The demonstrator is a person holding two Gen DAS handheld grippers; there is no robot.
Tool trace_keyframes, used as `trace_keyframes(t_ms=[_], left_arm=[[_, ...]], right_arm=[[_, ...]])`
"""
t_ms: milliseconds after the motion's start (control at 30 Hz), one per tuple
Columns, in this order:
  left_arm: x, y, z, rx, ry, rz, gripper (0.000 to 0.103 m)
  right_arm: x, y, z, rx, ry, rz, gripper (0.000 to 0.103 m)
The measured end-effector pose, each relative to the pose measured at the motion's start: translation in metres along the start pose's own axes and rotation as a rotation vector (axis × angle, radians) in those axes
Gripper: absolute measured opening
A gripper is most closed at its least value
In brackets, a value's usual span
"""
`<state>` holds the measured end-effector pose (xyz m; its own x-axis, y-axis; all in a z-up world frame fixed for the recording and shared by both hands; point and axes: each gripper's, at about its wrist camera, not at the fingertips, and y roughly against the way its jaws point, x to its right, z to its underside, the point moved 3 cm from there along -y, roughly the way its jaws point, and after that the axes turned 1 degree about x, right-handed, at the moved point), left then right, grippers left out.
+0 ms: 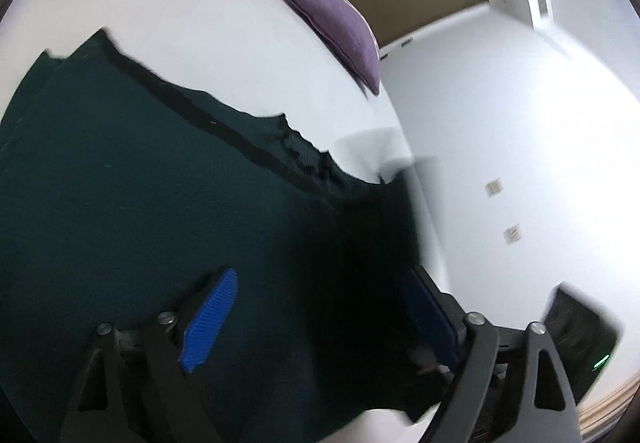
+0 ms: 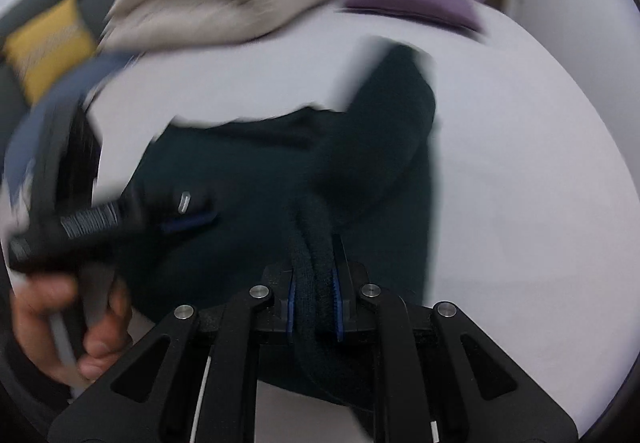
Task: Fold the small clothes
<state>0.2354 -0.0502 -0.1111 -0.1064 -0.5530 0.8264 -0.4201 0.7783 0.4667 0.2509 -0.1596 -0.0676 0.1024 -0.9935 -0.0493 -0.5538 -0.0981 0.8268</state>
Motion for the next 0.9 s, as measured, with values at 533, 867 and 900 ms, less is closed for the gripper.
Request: trace_keyframes(t_ms=[533,867,900], left_arm=[[-0.002,-0.044,-0.008,-0.182,0.012,-0.092,0.041],[0.012,-0.059,0.002,-0.192,-0.010,-0.120,0.013],[0.013,-0.058,0.002,-0.191,-0.009,-0.117,0.013]], right_arm=[[-0.055,-0.016,0.022,-0.012,0.066,-0.118,0.059],[0.028,0.035,0.061,0.101,-0.172,-0.215,0.059],[0.036,0.037,0.063,0.103,-0.192,-0.218,0.059]])
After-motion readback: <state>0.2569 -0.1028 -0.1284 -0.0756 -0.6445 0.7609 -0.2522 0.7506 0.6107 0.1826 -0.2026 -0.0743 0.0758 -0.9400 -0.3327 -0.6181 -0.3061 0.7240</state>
